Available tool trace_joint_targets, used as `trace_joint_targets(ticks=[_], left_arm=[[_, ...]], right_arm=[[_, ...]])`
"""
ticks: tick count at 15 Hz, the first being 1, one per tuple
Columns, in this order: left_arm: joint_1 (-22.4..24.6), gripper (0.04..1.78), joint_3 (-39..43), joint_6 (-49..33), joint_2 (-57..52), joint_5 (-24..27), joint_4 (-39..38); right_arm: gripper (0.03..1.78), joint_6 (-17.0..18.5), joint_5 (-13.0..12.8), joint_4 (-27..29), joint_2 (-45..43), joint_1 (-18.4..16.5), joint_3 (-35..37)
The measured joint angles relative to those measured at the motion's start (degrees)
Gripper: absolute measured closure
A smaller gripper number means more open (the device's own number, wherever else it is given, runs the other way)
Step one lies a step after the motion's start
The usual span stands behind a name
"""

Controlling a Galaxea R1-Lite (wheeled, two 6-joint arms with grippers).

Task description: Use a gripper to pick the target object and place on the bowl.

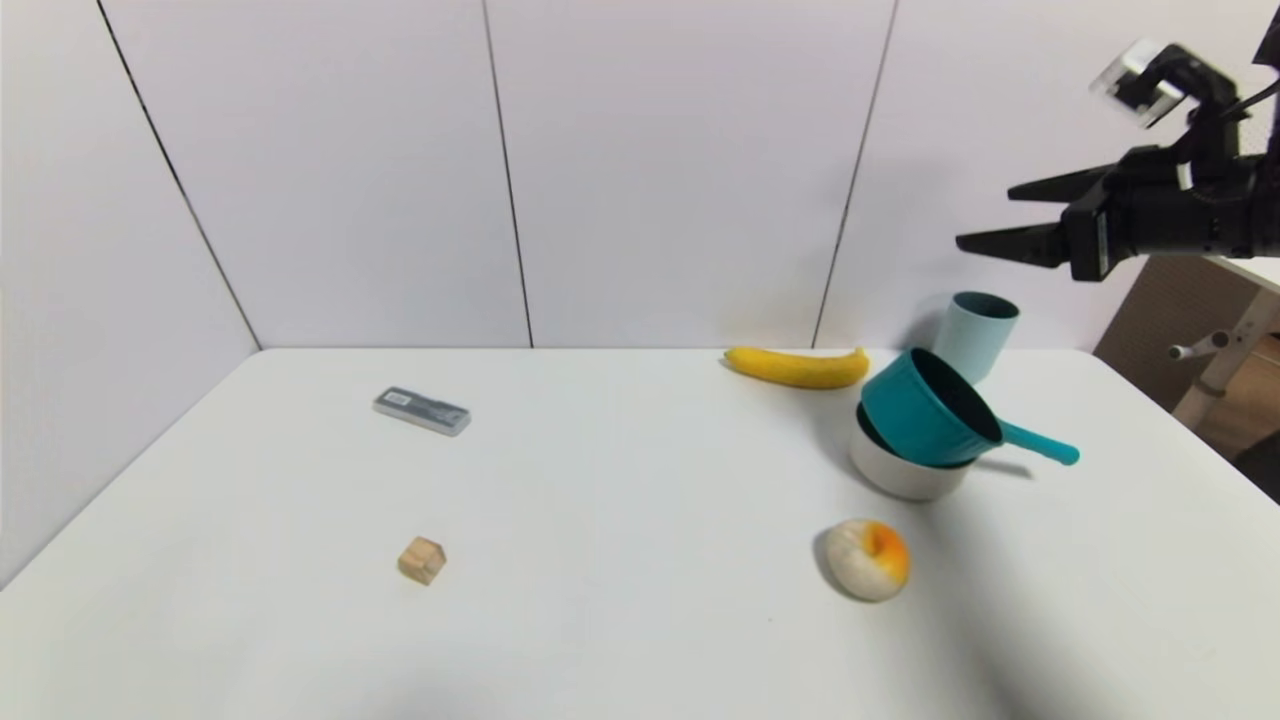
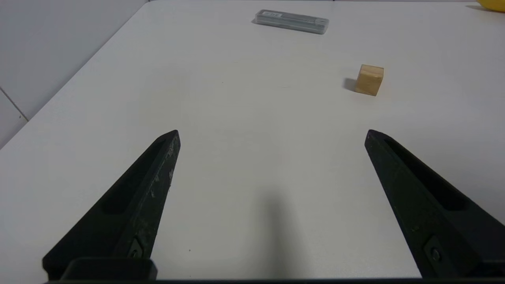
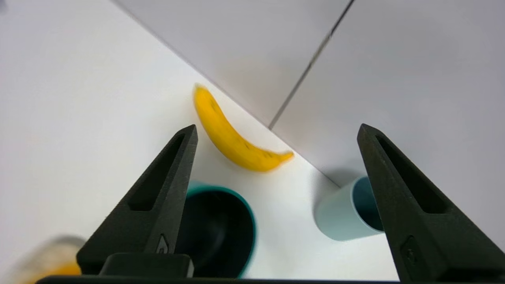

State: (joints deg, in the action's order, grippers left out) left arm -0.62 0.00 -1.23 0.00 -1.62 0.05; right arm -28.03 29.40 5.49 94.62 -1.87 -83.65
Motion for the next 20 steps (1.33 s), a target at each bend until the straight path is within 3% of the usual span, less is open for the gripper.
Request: trace_joint_targets(ticks=[5,7,9,13,14,16,20], left_arm=[[0.0,0.13,0.0,0.02,0.0,0.0,0.0],[0.0,0.13,0.0,0.05,0.0,-0.02,0.0],[0.0,0.13,0.0,0.05,0.0,-0.02,0.0],[0.0,0.13,0.0,0.05,0.0,-0.02,0.0],[0.0,0.13,0.0,0.02,0.0,-0.02,0.0],[0.0,0.13,0.0,0.05,0.0,0.0,0.02],[0.0,0.13,0.0,0.05,0.0,0.0,0.0]], right_arm=[[0.25,19.85,3.89,7.88,-15.77,2.24,1.88],[0.22,23.26,2.86,12.09,-23.6,2.17,7.36],[0.19,23.04,-2.78,13.67,-31.7,2.05,15.47],[0.15,18.43,-22.66,14.52,-48.79,2.05,37.33],[0.15,17.99,-25.83,14.49,-52.93,2.0,42.14],[0.14,17.86,-28.86,14.28,-61.57,1.77,50.64],[0.12,19.41,-29.73,10.06,-77.7,1.54,66.73]])
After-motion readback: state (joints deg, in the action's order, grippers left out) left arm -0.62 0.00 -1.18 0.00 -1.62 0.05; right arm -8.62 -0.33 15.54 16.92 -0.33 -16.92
